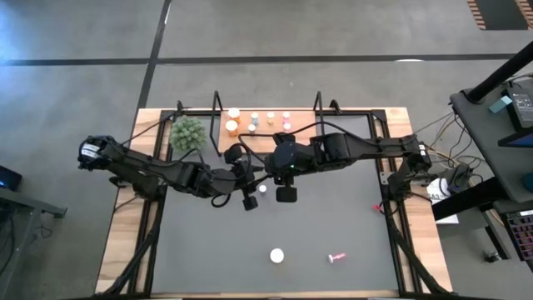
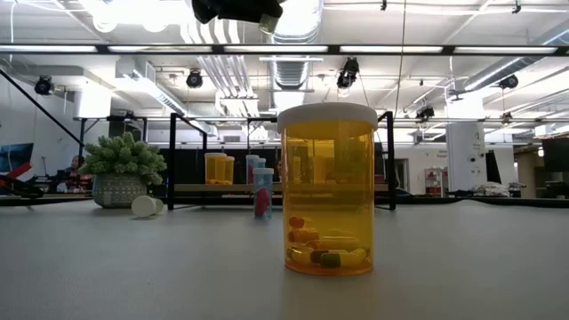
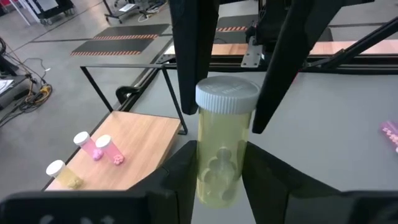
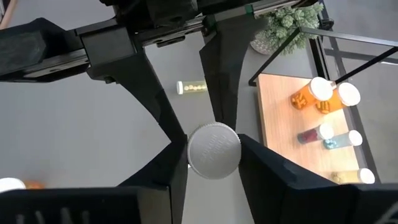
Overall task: Pick and place medicine bottles onto shelf by color
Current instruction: Put the bottom yellow pill bottle on the shelf aligned with the other yellow pill bottle
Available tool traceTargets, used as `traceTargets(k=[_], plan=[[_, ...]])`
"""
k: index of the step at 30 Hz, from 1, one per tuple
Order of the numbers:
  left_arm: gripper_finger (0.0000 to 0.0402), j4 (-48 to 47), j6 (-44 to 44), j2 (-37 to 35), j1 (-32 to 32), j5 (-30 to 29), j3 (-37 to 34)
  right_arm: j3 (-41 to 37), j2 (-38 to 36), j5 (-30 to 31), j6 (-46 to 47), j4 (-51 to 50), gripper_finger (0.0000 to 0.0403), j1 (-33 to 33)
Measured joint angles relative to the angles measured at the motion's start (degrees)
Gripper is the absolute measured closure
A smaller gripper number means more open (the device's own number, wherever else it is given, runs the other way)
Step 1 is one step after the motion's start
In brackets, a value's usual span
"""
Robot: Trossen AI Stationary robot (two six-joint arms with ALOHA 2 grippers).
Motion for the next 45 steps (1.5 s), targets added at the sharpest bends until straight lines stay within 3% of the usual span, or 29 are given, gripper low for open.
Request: traceTargets(k=[12, 20, 28, 35, 45], plan=[[0.0222, 0.5, -1.9, 0.0, 0.0, 0.0, 0.0, 0.0, 0.0, 0.0, 0.0, -1.4, 0.0290, -0.3], [0.0181, 0.1, -2.8, -0.2, 0.0, 0.0, -0.5, 0.1, 0.0, 0.0, 0.0, -7.7, 0.0288, -4.2], [0.0177, -0.9, -3.3, -2.8, 0.0, -0.4, -2.5, -2.0, 0.7, 0.0, 5.2, -7.4, 0.0286, -13.4], [0.0177, -9.1, -7.2, -6.3, 0.0, -5.1, -2.6, -6.7, 3.6, 0.0, 13.9, -4.7, 0.0286, -19.2], [0.0177, -20.2, -7.6, -11.4, 0.5, -11.1, -2.8, -4.9, 11.4, 0.0, 13.4, 0.9, 0.0288, -23.2]])
